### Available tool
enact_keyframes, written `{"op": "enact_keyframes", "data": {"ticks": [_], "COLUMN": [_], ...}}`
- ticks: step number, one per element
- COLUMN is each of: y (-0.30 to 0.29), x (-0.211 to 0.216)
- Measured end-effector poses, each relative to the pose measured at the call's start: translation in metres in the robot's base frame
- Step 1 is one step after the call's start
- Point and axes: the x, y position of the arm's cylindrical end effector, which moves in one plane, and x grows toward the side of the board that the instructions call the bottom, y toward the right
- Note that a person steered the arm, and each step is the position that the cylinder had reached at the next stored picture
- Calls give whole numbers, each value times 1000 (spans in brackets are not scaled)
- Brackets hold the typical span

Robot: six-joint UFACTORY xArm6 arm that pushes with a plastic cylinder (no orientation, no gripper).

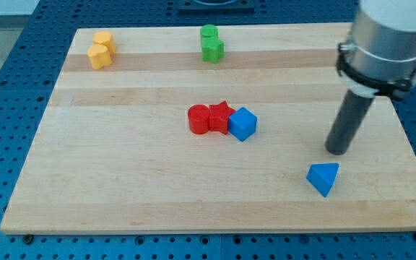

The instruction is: Push the blue triangle towards blue cube

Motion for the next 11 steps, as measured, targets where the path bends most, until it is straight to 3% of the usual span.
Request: {"op": "enact_keyframes", "data": {"ticks": [2, 3, 5, 7, 8, 9, 11], "y": [13, -17, -64, 31, 17, -60, -60], "x": [-5, 58, 33, 88, 91, 94, 84]}}
